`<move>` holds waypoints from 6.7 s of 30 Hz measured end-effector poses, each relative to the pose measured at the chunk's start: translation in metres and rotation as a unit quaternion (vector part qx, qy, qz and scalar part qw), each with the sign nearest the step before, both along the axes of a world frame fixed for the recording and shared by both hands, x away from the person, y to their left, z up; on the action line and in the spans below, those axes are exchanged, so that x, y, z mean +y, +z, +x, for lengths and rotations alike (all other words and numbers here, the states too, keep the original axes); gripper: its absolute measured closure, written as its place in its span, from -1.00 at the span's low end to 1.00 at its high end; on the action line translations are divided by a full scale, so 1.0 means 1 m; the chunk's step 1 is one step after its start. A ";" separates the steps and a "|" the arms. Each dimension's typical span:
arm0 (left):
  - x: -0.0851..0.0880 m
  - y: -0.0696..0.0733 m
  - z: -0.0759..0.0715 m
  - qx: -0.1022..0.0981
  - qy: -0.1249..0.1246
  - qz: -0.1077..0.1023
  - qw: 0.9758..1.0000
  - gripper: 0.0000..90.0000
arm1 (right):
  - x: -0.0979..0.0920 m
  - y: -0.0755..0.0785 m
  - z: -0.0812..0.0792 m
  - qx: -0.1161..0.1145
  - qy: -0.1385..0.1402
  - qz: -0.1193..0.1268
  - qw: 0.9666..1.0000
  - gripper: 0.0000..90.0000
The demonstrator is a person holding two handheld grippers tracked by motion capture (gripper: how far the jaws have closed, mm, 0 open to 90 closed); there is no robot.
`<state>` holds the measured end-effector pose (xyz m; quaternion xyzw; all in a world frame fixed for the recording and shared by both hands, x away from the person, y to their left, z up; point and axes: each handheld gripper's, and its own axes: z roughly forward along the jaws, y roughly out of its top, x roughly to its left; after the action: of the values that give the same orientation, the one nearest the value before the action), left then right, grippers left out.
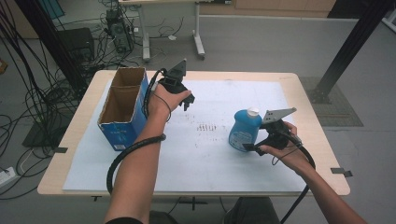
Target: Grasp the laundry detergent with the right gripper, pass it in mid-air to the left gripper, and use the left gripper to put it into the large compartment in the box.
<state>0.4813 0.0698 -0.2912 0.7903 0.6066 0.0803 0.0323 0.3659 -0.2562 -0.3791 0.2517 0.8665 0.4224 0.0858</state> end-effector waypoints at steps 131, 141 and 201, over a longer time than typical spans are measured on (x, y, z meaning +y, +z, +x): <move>-0.004 0.006 0.002 -0.005 -0.007 0.003 1.000 -0.88 | 0.005 -0.009 0.001 -0.030 -0.019 0.043 0.998 -0.94; -0.004 0.006 0.001 -0.007 -0.005 0.003 1.000 -0.88 | 0.006 -0.009 0.001 -0.032 -0.019 0.043 0.998 -0.94; -0.006 0.003 0.002 -0.003 -0.010 0.007 1.000 -0.88 | 0.005 -0.022 0.008 -0.042 -0.025 0.046 0.998 -0.25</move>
<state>0.4831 0.0638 -0.2877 0.7965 0.5977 0.0868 0.0294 0.3737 -0.2511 -0.4007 0.2587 0.8352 0.4699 0.1213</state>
